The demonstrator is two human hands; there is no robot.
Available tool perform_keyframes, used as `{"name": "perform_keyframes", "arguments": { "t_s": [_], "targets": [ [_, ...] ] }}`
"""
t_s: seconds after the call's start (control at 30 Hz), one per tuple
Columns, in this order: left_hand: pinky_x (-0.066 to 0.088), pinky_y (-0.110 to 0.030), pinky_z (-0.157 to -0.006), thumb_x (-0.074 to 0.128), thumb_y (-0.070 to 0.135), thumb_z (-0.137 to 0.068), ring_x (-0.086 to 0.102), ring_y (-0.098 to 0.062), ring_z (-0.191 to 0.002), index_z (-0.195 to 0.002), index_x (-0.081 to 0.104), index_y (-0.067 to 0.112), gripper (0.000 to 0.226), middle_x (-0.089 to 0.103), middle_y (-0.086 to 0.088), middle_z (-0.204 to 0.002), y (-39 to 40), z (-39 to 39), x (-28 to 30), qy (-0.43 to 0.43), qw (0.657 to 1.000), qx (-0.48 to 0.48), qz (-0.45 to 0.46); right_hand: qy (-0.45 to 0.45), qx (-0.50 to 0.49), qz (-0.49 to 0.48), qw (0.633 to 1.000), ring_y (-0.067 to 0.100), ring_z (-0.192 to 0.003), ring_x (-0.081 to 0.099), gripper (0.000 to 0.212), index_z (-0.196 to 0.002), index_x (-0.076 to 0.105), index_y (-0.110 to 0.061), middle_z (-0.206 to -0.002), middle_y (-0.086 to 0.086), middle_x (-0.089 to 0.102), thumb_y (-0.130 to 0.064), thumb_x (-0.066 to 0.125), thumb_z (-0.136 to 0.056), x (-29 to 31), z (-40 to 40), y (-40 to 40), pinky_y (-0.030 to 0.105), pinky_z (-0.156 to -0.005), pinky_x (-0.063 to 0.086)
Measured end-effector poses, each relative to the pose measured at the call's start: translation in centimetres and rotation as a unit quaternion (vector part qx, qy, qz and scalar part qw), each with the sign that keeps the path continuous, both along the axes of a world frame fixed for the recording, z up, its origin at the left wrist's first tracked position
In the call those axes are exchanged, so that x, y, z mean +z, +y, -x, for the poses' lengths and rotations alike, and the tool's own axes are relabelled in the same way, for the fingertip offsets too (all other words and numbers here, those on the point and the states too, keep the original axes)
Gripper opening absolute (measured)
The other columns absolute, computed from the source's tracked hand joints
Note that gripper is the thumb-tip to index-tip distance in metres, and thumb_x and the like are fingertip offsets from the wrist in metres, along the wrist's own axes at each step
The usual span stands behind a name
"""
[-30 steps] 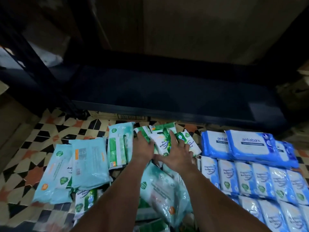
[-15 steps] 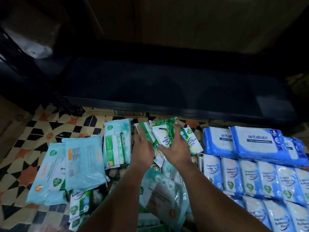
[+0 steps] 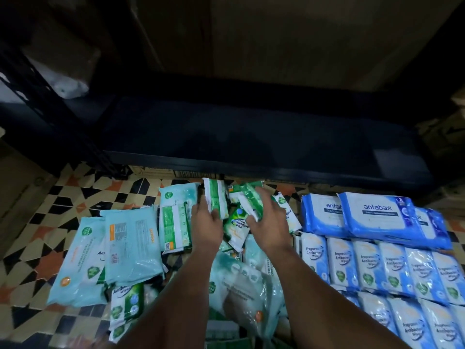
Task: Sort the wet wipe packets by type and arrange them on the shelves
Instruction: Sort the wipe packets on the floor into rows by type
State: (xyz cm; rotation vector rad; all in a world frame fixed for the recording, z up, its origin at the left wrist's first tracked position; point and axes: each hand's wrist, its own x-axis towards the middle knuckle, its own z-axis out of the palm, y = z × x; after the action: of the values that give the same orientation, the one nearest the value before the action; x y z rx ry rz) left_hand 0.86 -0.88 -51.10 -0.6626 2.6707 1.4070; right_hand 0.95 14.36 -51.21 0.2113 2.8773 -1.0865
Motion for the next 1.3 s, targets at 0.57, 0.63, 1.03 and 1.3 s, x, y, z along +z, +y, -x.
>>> {"name": "perform_keyframes", "arguments": {
  "t_s": [0.57, 0.63, 1.03, 1.3],
  "targets": [
    [0.017, -0.022, -0.046, 0.042, -0.007, -0.085, 0.022, -0.017, -0.047, -0.083, 0.053, 0.012, 0.022, 0.024, -0.004, -0.060, -8.2, -10.4, 6.2, -0.114, 0.973, -0.085, -0.182, 0.060, 0.298, -0.168, 0.938, 0.030, -0.126, 0.041, 0.069, -0.155, 0.016, -0.039, -0.148, 0.005, 0.028, -0.030, 0.056, -0.100, 4.6, -15.8, 4.0, 0.044, -0.095, 0.050],
    [0.018, -0.023, -0.050, 0.046, -0.003, -0.079, 0.021, -0.016, -0.049, -0.082, 0.055, 0.012, 0.019, 0.026, -0.008, -0.066, -8.7, -12.1, 6.0, -0.151, 0.964, -0.086, -0.203, 0.034, 0.341, -0.192, 0.919, 0.030, -0.136, 0.033, 0.070, -0.157, 0.011, -0.041, -0.156, 0.006, 0.021, -0.033, 0.052, -0.101, 4.8, -17.9, 4.1, 0.044, -0.108, 0.042],
    [0.048, -0.028, -0.054, 0.065, -0.006, -0.083, 0.055, -0.015, -0.054, -0.122, 0.071, 0.008, 0.043, 0.063, -0.011, -0.079, -9.5, -19.5, 3.3, -0.353, 0.869, -0.343, -0.056, -0.052, 0.524, -0.274, 0.805, 0.035, -0.146, 0.029, 0.081, -0.151, 0.027, -0.033, -0.152, 0.015, 0.037, -0.054, 0.067, -0.084, 2.3, -24.1, 3.4, 0.053, -0.115, 0.032],
    [0.054, -0.026, -0.072, 0.080, 0.036, -0.071, 0.065, -0.004, -0.074, -0.096, 0.078, 0.029, 0.027, 0.067, 0.013, -0.084, -9.1, -17.4, 3.1, -0.233, 0.870, -0.425, 0.092, 0.035, 0.394, -0.218, 0.892, 0.019, -0.108, 0.042, 0.077, -0.130, 0.047, -0.025, -0.123, 0.002, 0.044, -0.086, 0.028, -0.088, 3.5, -21.6, 3.9, 0.042, -0.097, 0.042]
  ]
}}
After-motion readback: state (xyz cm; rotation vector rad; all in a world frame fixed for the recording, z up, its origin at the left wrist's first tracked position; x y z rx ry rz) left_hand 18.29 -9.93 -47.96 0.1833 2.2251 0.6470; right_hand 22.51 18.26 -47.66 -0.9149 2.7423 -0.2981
